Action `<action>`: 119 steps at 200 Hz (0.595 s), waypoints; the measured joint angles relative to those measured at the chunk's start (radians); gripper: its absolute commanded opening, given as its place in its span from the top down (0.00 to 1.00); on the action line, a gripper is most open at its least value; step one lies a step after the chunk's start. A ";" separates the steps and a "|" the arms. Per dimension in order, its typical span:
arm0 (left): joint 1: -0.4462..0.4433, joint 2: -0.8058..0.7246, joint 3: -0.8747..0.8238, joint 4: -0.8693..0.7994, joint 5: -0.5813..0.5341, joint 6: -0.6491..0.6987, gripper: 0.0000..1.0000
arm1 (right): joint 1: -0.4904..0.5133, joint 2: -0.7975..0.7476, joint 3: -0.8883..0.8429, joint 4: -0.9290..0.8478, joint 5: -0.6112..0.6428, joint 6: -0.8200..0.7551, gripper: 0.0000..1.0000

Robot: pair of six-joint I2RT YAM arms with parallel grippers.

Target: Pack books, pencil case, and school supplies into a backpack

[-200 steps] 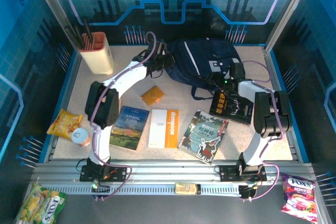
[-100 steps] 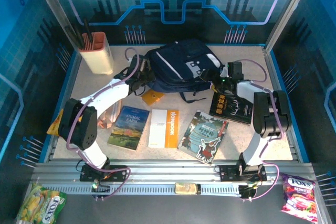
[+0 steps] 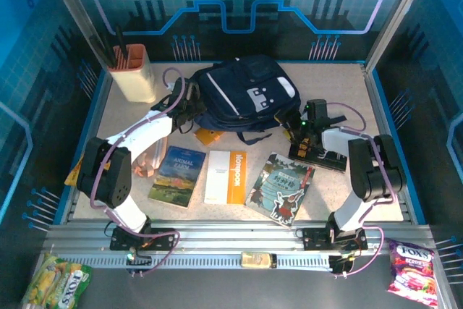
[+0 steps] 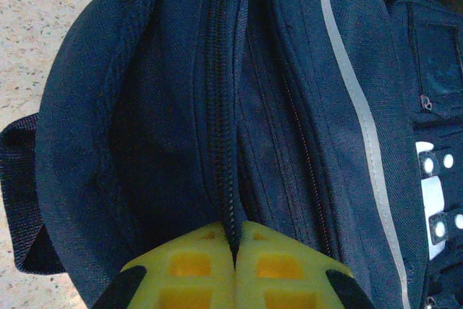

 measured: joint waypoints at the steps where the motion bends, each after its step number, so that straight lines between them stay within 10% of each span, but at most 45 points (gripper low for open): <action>1: 0.000 0.000 0.000 0.000 0.000 0.000 1.00 | 0.003 0.002 0.000 0.003 0.002 0.008 0.30; 58: 0.009 0.000 0.000 0.000 0.019 0.000 1.00 | 0.069 0.106 0.067 0.030 0.062 0.121 0.43; 119: 0.035 0.005 0.005 -0.005 0.077 0.002 1.00 | 0.068 0.167 0.133 0.040 0.080 0.089 0.93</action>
